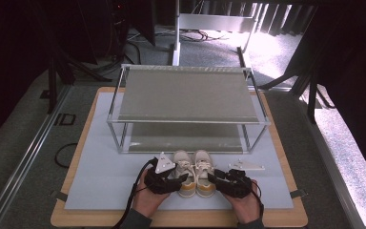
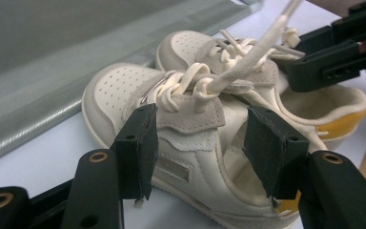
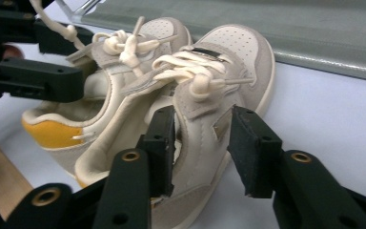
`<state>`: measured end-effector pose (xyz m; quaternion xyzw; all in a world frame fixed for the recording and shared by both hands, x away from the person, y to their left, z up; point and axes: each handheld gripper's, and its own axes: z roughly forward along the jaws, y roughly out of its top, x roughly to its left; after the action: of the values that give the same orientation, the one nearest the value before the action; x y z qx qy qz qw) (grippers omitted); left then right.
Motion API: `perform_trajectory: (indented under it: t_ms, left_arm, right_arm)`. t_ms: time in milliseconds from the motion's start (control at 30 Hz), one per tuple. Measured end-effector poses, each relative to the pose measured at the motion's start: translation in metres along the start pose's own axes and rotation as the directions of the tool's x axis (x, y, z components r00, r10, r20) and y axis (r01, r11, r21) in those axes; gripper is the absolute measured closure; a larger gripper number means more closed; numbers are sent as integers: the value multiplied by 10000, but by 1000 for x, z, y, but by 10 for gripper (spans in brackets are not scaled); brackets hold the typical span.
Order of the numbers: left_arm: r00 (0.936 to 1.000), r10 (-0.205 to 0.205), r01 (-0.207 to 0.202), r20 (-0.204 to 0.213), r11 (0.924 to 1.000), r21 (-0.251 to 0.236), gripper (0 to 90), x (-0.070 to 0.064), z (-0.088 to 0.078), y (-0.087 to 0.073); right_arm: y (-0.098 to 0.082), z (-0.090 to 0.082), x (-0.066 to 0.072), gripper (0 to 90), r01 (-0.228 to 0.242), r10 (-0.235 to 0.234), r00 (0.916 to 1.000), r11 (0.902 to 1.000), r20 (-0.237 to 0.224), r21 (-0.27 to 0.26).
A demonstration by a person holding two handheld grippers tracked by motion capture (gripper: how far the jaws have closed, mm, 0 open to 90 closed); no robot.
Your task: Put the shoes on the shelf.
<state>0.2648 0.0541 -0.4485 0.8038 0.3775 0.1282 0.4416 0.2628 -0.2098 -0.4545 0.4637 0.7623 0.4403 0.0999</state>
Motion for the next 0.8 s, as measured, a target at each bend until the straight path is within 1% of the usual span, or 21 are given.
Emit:
perform_trajectory:
  t_ms: [67,133,200,300,367,433,500,533,600,667,700,733,767,800]
  left_arm:
    - [9993,-350,350,91,9994,-27,445,1,-2,-2]
    - [9978,-652,652,77,9979,4,445,2,-3,-3]
    - [9957,-916,915,109,9958,60,449,5,-2,-5]
    - [9926,-1203,1197,137,9921,375,469,9,2,-7]
    - [9907,-1351,1345,147,9904,318,490,10,2,-8]
    - [9908,-1338,1330,197,9905,350,509,11,2,-8]
    - [9945,-1042,1034,141,9935,473,519,10,3,-6]
    - [9946,-1029,1020,148,9935,502,525,10,3,-6]
    - [9952,-947,934,231,9943,518,530,11,3,-6]
    - [9950,-942,924,338,9945,499,534,12,3,-6]
    - [9950,-933,915,360,9946,498,536,12,3,-6]
    - [9958,-833,813,372,9954,515,538,12,3,-6]
    - [9959,-824,805,372,9954,522,539,12,3,-5]
    - [9963,-778,758,357,9956,550,539,11,2,-5]
  right_arm:
    - [0,1,0,571,-5,5,10000,10000,84,44]
    - [1,2,0,565,2,-2,10000,9999,-27,134]
    - [1,2,1,562,-16,15,10000,9998,28,219]
    - [1,3,1,568,-180,178,9998,9994,89,292]
    - [1,4,2,590,-244,240,9996,9992,119,311]
    - [2,4,4,640,-237,231,9995,9993,229,295]
    - [1,4,5,662,-213,206,9992,9996,336,180]
    - [0,3,7,678,-163,161,9986,9999,495,31]
    - [-2,3,9,689,-179,193,9974,9996,700,-205]
    - [-3,1,8,698,-357,393,9960,9983,806,-458]
    - [-3,0,8,704,-430,480,9950,9974,871,-584]
    - [-4,0,8,709,-439,504,9940,9967,974,-680]
    - [-4,-1,9,712,-406,496,9922,9959,1143,-806]
    - [-4,-1,9,714,-440,537,9917,9955,1169,-840]
